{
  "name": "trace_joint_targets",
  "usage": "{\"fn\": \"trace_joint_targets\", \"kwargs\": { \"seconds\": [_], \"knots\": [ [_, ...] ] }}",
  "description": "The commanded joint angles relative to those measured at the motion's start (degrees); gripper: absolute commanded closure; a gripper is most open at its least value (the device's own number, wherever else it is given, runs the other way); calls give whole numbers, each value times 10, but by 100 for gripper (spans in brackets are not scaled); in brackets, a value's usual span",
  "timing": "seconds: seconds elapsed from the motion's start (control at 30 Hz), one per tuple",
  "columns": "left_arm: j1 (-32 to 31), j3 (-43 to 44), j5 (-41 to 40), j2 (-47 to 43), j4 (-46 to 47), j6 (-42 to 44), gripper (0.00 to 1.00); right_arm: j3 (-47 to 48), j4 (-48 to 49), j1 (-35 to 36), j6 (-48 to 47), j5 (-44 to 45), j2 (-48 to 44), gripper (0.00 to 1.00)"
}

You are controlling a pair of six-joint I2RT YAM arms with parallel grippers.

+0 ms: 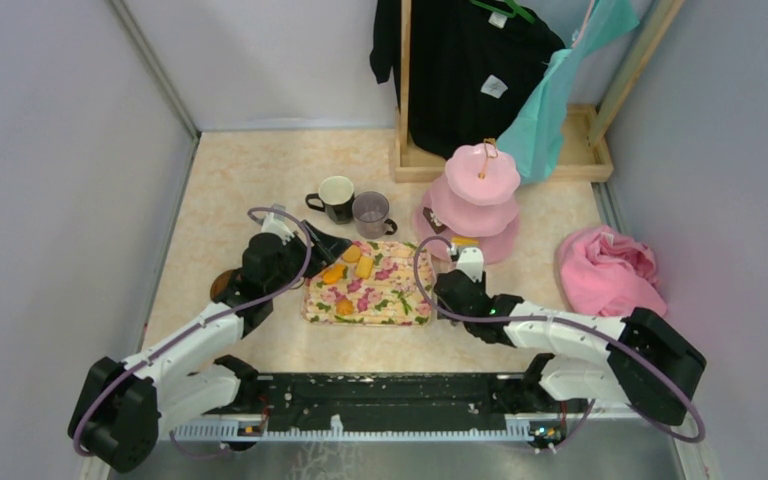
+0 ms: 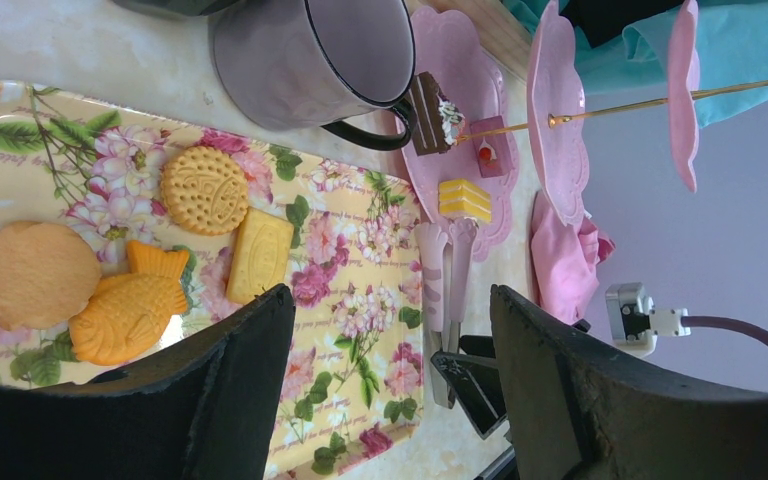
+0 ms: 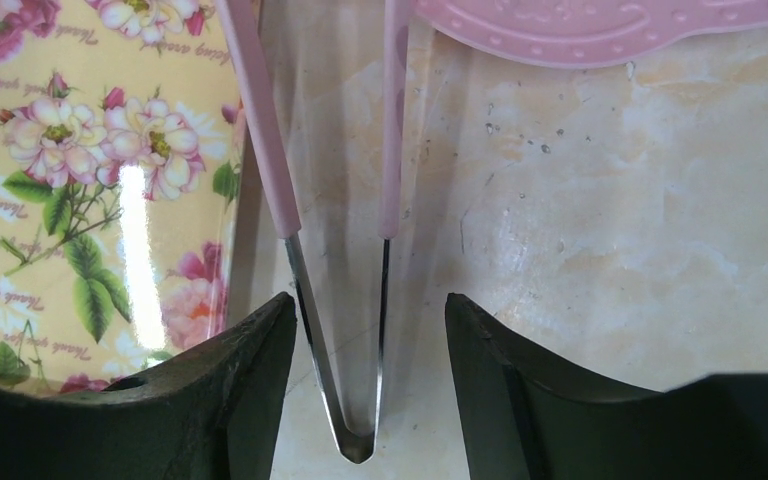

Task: Serve the afternoon tea
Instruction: Pick up the desert from the tray.

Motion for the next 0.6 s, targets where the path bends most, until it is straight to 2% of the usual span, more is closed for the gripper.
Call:
{"fn": "trace_joint_targets", "kwargs": {
  "seconds": [0.0, 0.23, 0.33, 0.57],
  "knots": [
    [3, -2, -3, -3, 12, 8, 23, 9, 49, 11, -17, -2, 15, 43],
    [3, -9, -7, -5, 16, 7, 23, 9, 70, 11, -27, 13, 51, 49],
    [2, -11, -8, -5, 16, 7, 22, 6, 75, 12, -27, 21, 57, 55],
    [2, -13, -19, -9, 13, 7, 22, -15, 94, 26, -40, 28, -1, 65]
  ]
}}
